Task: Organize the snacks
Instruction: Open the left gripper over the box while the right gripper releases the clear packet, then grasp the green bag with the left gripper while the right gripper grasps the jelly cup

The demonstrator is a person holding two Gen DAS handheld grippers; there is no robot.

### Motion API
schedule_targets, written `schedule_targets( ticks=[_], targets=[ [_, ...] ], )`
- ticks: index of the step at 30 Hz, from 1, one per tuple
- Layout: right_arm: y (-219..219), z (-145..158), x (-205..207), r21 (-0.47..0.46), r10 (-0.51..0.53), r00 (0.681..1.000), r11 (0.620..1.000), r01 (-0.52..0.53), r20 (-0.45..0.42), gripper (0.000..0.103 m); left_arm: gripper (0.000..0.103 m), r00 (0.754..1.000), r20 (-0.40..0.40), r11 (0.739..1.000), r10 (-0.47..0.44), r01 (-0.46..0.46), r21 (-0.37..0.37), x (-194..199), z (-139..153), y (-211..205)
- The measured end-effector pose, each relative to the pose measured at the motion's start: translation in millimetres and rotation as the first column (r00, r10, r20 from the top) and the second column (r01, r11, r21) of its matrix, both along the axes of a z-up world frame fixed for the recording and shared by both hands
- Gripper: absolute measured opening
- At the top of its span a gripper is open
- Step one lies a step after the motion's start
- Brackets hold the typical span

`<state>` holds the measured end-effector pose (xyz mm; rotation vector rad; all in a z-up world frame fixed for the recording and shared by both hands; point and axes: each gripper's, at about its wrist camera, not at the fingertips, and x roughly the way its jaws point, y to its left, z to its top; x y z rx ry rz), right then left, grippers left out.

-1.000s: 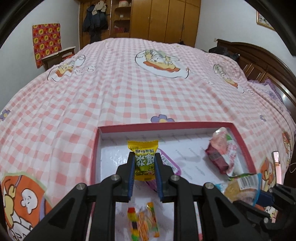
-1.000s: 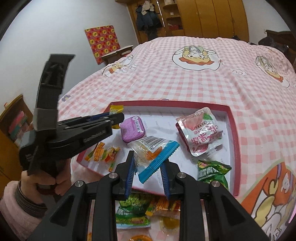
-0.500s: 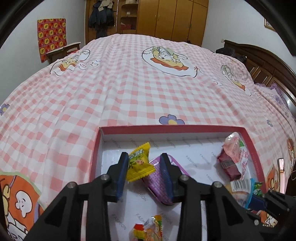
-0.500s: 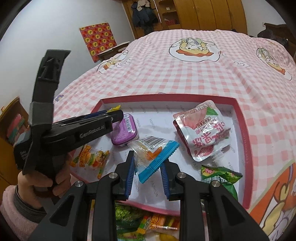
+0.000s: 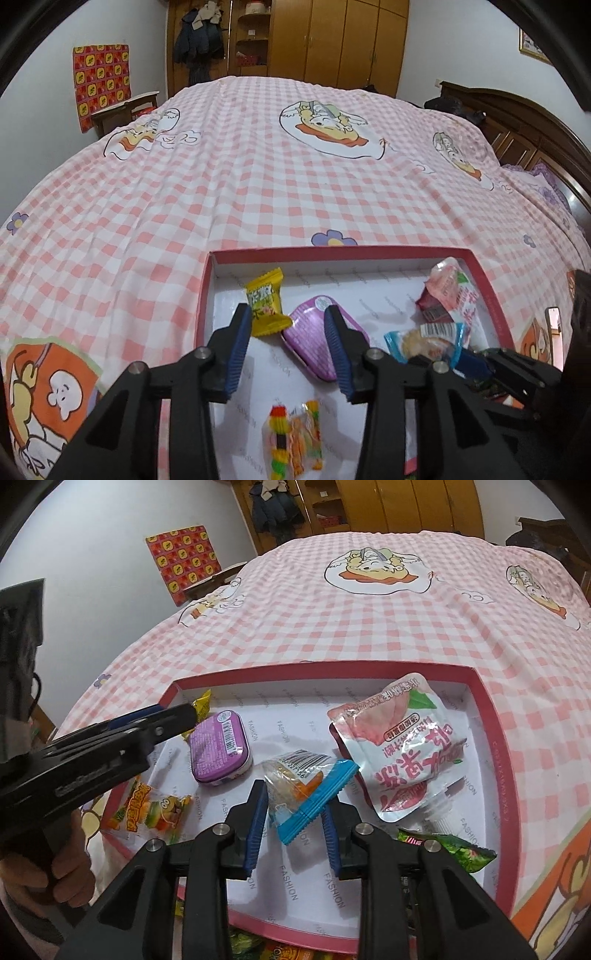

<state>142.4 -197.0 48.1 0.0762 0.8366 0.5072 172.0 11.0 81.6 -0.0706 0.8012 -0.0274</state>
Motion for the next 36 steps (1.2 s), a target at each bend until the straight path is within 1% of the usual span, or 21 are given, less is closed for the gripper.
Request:
schedule_targets(
  ticks=[4, 6, 14, 20, 25, 36],
  targets=[
    [1, 3, -3, -0.011, 0.002, 1.000, 1.000, -0.002, 0.015, 0.047, 0.042, 1.000, 0.005, 1.000, -0.012, 0.012, -0.005, -12, 7, -2],
    [1, 6, -7, -0.014, 0.013, 1.000, 1.000, -0.012, 0.021, 0.049, 0.043, 1.000, 0.006, 1.000, -0.013, 0.013, -0.007, -19, 10, -2],
    [-10, 16, -25, -0.005, 0.023, 0.999, 1.000, -0.023, 0.031, 0.051, 0.044, 1.000, -0.001, 0.998, -0.005, 0.005, -0.058, -50, 18, 1],
    [-24, 23, -37, 0.018, 0.005, 0.999, 1.000, -0.006, 0.040, 0.051, 0.044, 1.000, -0.006, 0.997, 0.000, -0.001, -0.076, -69, 23, 0],
    [-36, 28, -45, 0.040, -0.004, 1.000, 0.999, 0.003, 0.031, 0.052, 0.044, 1.000, -0.010, 0.996, -0.002, 0.001, -0.087, -82, 24, -2],
    [-58, 25, -74, 0.011, -0.026, 1.000, 1.000, 0.026, 0.011, 0.052, 0.044, 0.999, -0.037, 0.994, -0.020, 0.016, -0.106, -106, 14, -12]
  ],
)
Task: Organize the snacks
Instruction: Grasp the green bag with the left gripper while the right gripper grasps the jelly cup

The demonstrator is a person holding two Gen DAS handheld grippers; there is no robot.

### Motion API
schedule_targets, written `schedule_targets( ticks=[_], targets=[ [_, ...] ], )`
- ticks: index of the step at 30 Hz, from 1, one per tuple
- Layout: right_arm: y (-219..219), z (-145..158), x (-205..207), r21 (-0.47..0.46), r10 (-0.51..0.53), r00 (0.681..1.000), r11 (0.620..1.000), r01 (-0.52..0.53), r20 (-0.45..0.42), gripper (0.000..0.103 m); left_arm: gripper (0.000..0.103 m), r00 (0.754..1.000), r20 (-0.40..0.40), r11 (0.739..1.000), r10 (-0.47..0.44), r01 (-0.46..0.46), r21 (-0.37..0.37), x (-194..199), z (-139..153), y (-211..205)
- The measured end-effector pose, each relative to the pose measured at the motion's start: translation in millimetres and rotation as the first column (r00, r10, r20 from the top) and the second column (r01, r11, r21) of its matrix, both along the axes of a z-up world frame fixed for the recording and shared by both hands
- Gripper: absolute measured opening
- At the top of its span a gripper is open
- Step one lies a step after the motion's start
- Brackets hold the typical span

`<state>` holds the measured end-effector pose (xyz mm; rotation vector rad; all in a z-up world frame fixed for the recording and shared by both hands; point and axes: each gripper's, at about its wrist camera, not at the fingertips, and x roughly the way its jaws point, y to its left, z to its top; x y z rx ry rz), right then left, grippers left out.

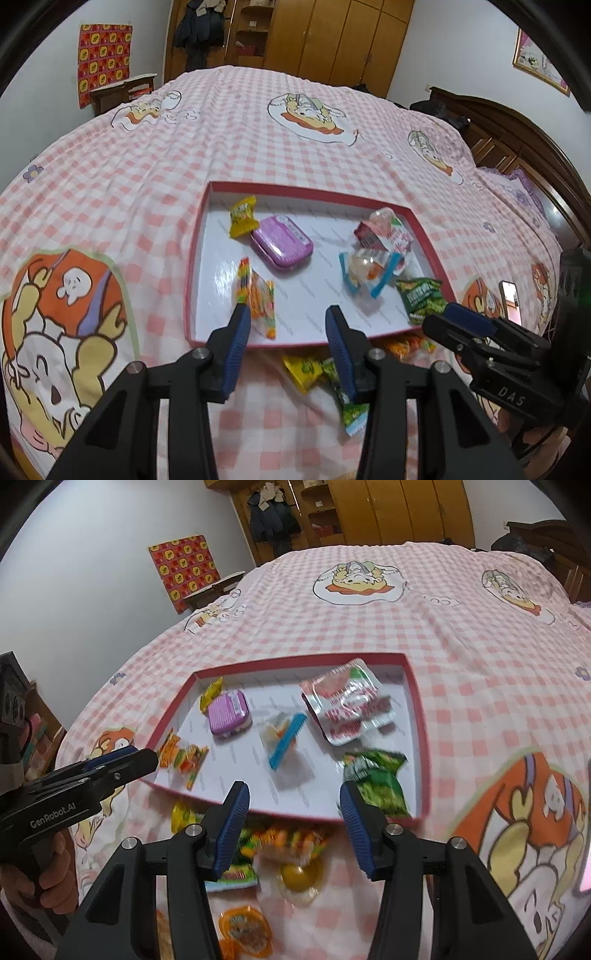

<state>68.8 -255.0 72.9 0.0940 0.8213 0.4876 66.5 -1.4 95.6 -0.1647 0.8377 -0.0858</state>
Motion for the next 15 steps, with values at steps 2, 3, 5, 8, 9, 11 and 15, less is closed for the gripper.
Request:
schedule_targets(
  ticks=[2, 3, 5, 8, 9, 11, 15],
  targets=[
    [-4, -2, -5, 0.002, -0.003, 1.000, 1.000, 0.003, -0.010, 0.052, 0.044, 1.000, -0.007, 1.000, -0.003, 0.003, -0.001, -4, -3, -2],
    [-6, -4, -7, 0.001, -0.005, 1.000, 1.000, 0.005, -0.016, 0.052, 0.044, 1.000, -0.010, 1.000, -0.005, 0.005, -0.003, -6, -5, -3],
    [-8, -7, -10, -0.002, -0.005, 1.000, 1.000, 0.005, -0.025, 0.052, 0.044, 1.000, -0.021, 1.000, -0.009, 0.009, -0.005, -9, -9, -5],
    [-11, -13, -14, -0.006, -0.006, 0.999, 1.000, 0.006, -0.042, 0.052, 0.044, 0.999, -0.037, 1.000, -0.011, 0.011, -0.008, -14, -16, -7],
    [-12, -15, -15, -0.006, -0.006, 0.999, 1.000, 0.006, -0.046, 0.052, 0.044, 0.999, -0.040, 1.000, -0.012, 0.011, -0.008, -15, -18, -8],
    [-13, -20, -19, -0.009, -0.004, 0.999, 1.000, 0.004, -0.053, 0.052, 0.044, 0.999, -0.047, 1.000, -0.009, 0.009, -0.009, -17, -22, -9],
    [-11, -31, -23, -0.023, 0.001, 0.997, 1.000, -0.002, -0.071, 0.052, 0.044, 0.998, -0.068, 1.000, -0.007, 0.006, -0.016, -23, -30, -11]
  ],
)
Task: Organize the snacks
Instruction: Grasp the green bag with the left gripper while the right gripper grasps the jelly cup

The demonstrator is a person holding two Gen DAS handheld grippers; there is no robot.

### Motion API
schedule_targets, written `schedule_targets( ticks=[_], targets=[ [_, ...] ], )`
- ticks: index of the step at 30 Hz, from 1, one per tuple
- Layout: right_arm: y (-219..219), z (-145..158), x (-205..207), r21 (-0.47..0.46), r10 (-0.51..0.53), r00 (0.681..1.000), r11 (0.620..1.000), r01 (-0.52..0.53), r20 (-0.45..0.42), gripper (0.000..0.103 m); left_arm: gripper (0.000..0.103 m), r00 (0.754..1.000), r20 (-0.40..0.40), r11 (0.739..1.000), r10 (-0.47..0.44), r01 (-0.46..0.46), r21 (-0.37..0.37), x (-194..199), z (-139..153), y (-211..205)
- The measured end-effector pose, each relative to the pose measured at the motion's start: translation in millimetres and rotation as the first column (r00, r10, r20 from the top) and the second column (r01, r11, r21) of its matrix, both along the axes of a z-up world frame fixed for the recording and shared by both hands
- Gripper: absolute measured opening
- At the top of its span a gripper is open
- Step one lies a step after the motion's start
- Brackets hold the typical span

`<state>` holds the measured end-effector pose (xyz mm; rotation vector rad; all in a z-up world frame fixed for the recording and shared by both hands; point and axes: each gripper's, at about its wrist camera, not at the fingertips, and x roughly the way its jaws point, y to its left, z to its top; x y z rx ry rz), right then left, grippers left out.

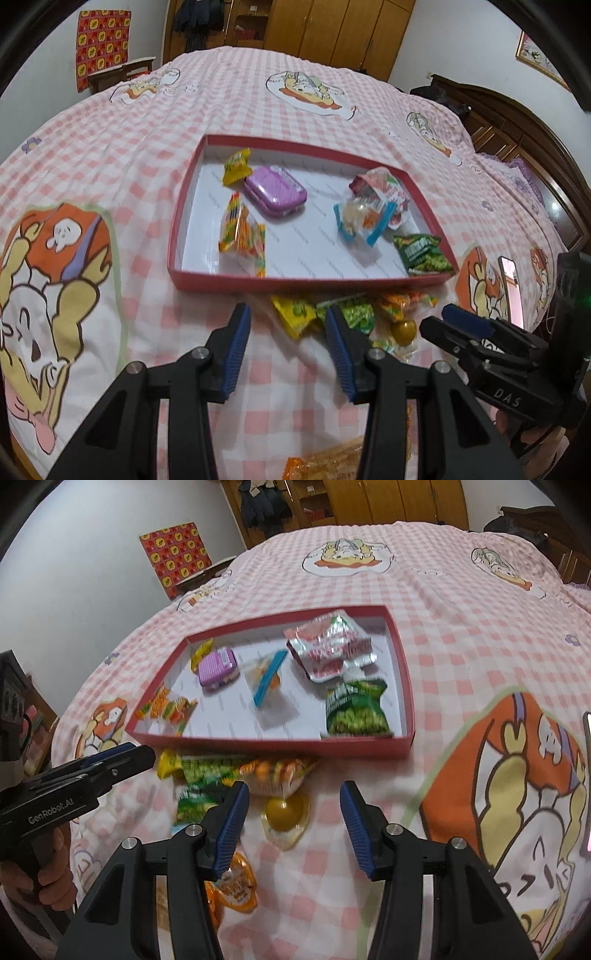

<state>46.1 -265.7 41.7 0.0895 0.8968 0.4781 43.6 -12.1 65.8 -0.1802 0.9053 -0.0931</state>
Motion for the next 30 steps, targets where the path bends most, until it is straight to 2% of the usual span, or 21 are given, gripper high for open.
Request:
schedule_targets(
  ticks=[14, 15, 18, 23, 30],
  targets=[
    [18, -26, 3, -0.028, 0.029, 0.999, 0.999, -0.030, -0.042, 0.052, 0.044, 1.000, -0.028, 1.000, -0.003, 0.003, -0.001, -2, -11, -3],
    [20, -27, 3, -0.037, 0.029, 0.999, 0.999, -0.031, -0.036, 0.050, 0.044, 1.000, -0.028, 1.000, -0.006, 0.006, -0.001, -2, -10, -4],
    [24, -28, 2, -0.056, 0.022, 1.000, 0.998, -0.023, -0.020, 0.037, 0.044, 0.999, -0.030, 1.000, -0.020, 0.020, -0.002, -4, -10, -10],
    [11, -24, -1, -0.006, 0.007, 0.999, 1.000, -0.007, -0.037, 0.035, 0.044, 0.997, -0.053, 0.998, -0.057, 0.057, -0.010, -5, -13, -23],
    [-10, -24, -9, -0.035, -0.028, 0.999, 0.999, 0.026, -0.040, 0.035, 0.044, 0.991, -0.076, 0.994, -0.106, 0.104, -0.023, -5, -20, -45]
  ],
)
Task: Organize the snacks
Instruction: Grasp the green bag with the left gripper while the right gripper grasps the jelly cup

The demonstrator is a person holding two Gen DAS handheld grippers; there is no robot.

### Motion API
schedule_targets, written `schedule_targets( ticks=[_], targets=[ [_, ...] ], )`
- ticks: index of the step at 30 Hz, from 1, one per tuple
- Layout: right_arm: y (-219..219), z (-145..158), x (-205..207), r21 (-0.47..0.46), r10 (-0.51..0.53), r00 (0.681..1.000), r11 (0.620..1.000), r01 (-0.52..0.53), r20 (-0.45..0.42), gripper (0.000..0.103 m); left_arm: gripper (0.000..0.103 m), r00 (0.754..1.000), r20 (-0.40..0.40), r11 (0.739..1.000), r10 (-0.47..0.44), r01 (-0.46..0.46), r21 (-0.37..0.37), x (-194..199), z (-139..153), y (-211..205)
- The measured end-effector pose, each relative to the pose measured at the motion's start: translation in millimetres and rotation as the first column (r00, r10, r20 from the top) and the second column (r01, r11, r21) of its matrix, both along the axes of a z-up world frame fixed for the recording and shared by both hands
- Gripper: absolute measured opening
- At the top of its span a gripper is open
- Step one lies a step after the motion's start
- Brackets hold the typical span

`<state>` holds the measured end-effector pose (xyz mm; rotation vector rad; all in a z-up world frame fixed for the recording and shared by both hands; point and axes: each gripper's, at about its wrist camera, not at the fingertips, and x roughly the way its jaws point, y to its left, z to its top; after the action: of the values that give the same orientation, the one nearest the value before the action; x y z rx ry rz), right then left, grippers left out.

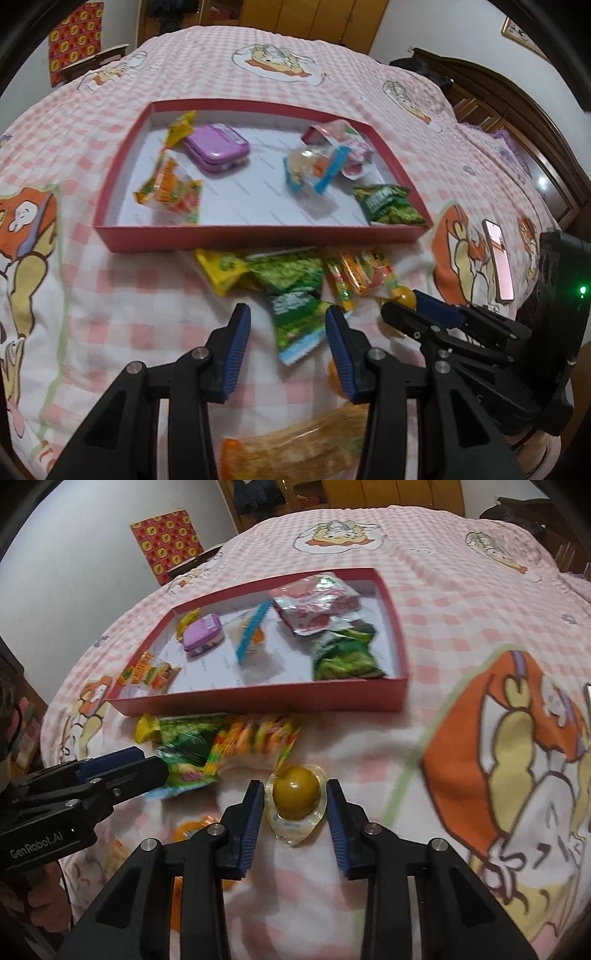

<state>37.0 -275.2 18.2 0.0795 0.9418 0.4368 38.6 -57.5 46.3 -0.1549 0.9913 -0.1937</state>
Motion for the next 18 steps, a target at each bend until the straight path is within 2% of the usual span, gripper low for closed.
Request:
schedule_targets(
  ticks=[3, 8, 12, 18],
  targets=[
    [-9, -5, 0, 0.030, -0.005, 1.000, 1.000, 0.005, -0.016, 0.035, 0.044, 1.000, -0.015, 1.000, -0.008, 0.008, -0.008, 4, -3, -7],
    [-14, -10, -3, 0.058, 0.000, 1.000, 0.998, 0.001, -0.015, 0.035, 0.044, 1.000, -0.001, 0.999, 0.007, -0.007, 0.035, 12, -9, -15],
    [-17, -13, -4, 0.072, 0.005, 1.000, 0.997, -0.005, -0.008, 0.035, 0.044, 1.000, -0.001, 0.999, 0.027, -0.027, 0.023, 21, -15, -16],
    [-20, -16, -5, 0.095, 0.008, 1.000, 0.995, -0.007, -0.008, 0.036, 0.043, 0.999, 0.009, 0.998, 0.047, -0.047, 0.049, 32, -24, -20]
  ],
)
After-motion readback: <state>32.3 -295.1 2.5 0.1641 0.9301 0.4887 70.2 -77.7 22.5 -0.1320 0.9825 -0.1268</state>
